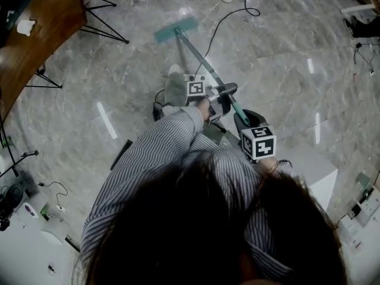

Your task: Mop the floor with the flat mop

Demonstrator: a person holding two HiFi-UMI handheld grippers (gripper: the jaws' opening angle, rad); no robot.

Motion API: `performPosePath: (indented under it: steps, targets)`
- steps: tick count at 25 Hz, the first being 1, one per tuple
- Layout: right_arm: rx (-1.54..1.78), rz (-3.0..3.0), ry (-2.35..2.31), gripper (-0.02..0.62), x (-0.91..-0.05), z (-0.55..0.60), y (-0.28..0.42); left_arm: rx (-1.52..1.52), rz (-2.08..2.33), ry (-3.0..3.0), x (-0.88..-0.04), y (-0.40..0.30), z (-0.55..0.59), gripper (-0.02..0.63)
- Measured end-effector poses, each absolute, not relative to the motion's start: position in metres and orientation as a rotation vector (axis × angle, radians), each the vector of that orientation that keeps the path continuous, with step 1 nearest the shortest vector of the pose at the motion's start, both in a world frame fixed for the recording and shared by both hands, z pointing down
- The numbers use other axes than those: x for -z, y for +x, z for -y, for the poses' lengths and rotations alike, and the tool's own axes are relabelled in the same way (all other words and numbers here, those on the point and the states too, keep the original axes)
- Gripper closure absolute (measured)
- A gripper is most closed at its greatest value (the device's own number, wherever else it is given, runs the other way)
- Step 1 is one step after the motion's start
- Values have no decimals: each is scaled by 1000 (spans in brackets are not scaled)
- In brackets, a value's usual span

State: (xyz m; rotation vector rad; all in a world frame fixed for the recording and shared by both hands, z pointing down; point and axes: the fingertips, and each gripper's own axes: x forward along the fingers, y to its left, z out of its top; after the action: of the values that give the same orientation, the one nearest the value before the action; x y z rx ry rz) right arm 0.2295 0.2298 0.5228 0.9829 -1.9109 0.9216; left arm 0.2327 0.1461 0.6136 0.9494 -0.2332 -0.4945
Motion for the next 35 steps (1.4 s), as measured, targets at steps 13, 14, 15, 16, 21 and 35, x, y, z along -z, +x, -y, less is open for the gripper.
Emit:
performPosePath:
  steps: [13, 14, 15, 16, 21, 35]
  targets:
    - [-999, 1877, 1024, 483, -543, -143, 159, 598, 271, 907, -632, 160, -53, 518]
    - [-1006, 1872, 1026, 483, -545, -134, 149, 585, 270, 906, -634, 152, -43, 519]
    - [-1018, 1868, 1029, 483, -547, -123, 139, 577, 271, 903, -635, 143, -32, 519]
    - [-1032, 1866, 1036, 483, -549, -110, 128, 580, 278, 896, -636, 132, -19, 520]
    - [-1073, 1863, 1084, 483, -559, -23, 61, 653, 348, 861, -647, 63, 72, 528]
    - [-1034, 1888, 1145, 483, -571, 273, -99, 549, 385, 957, -657, -90, 367, 517]
